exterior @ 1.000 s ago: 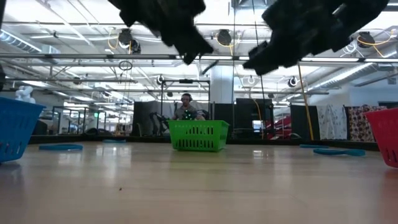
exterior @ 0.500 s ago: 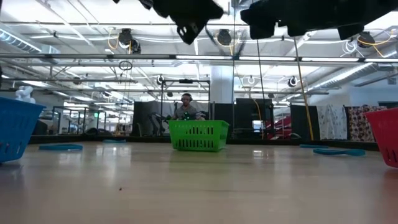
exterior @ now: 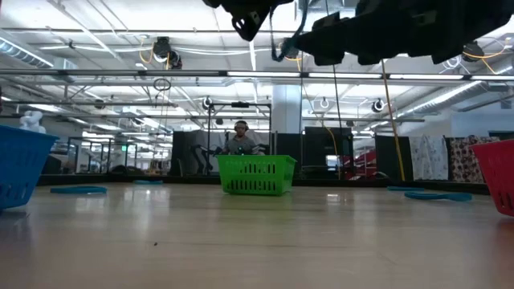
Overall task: Sort rubber bands into baskets
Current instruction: Put the blue rubber band into the red bin
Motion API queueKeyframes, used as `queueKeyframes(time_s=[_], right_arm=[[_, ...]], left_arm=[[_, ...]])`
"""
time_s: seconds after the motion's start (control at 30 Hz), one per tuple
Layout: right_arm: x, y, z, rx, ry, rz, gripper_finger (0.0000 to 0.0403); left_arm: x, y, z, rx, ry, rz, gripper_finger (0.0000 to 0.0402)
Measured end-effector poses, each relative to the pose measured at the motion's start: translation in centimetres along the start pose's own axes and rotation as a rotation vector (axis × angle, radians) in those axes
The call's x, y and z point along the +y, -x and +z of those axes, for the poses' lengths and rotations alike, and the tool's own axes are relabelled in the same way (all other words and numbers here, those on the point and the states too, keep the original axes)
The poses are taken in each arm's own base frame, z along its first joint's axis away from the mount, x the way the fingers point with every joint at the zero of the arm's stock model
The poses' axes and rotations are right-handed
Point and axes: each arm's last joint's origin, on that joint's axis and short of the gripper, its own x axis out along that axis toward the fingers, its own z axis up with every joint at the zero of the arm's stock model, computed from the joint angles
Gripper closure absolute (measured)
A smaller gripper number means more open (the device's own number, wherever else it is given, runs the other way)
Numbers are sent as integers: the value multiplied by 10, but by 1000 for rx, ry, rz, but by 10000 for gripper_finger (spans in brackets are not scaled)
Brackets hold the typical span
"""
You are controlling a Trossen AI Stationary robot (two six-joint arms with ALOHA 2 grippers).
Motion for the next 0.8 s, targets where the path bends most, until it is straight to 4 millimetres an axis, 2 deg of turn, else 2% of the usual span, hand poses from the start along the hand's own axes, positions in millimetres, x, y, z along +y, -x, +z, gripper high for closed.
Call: queueKeyframes(time_s=[0.47,0.57,0.7,0.8], right_arm=[[1,-2,7,-83,40,-12,265],[3,-3,8,-86,47,-5,294],[3,-3,8,-85,47,-5,352],[3,-3,7,-85,47,-5,393]], left_arm=[[0,0,0,2,3,0,401],[0,0,0,1,5,0,401],[1,0,0,1,10,27,391],[4,0,0,-1,60,127,379]])
